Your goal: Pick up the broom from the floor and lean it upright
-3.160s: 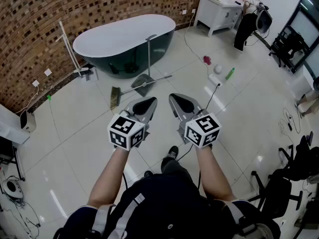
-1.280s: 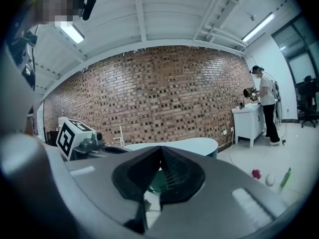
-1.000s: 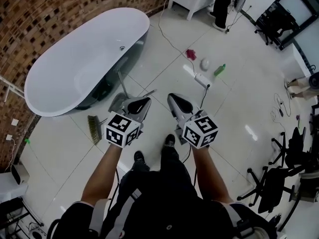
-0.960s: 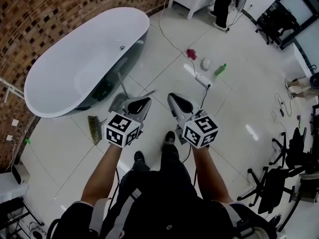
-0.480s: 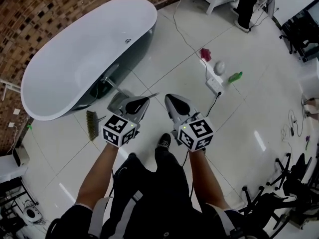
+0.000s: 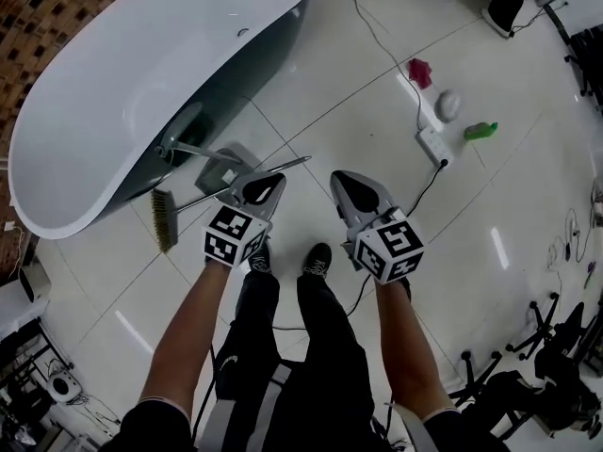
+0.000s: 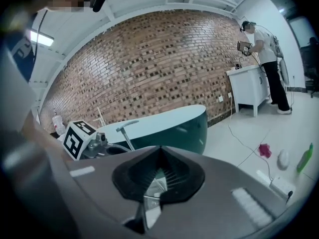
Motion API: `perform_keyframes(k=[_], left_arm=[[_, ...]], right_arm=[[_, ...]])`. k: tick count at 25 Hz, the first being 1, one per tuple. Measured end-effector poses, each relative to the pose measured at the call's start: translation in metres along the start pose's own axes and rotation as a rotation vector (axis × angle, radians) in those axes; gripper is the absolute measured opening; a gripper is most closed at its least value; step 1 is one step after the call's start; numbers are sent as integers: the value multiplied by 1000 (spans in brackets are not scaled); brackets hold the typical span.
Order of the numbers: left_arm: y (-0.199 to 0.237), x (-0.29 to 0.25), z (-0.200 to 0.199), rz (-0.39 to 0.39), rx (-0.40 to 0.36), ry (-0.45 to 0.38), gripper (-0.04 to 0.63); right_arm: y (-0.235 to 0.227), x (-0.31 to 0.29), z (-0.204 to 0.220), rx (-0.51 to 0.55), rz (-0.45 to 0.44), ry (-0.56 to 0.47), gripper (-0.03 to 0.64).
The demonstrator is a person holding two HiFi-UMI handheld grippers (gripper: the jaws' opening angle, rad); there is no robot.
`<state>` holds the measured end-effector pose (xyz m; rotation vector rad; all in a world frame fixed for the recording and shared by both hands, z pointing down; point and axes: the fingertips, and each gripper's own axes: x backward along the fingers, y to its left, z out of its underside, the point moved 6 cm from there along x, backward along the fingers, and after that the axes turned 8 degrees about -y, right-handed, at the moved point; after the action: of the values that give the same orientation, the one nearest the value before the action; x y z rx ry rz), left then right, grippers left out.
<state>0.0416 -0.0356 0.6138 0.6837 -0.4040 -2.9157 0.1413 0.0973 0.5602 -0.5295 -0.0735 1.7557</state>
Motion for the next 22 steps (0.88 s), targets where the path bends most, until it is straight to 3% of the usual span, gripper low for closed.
perform_keyframes(k=[3,5,8,13,17,22], left_arm=[[29,-34,53,14,25,38,3],[44,-62,89,53,44,70,57],[64,-100,143,89,40,130,83],[93,-159,228,120,-64,248,175],[115,-202,283,141,-146,354,193],[140,-232,328,138,-186,428,198]], right_arm=[[-16,-34,49,5,0,41,3],[-26,-52,83,3,4,57,3],[-39,-70,128,-19,11,58,3],[-59,-85,186,-28,36,84,3],[-73,-92,211,-36,57,91,3],[-90,-107,234,-43,65,122,3]])
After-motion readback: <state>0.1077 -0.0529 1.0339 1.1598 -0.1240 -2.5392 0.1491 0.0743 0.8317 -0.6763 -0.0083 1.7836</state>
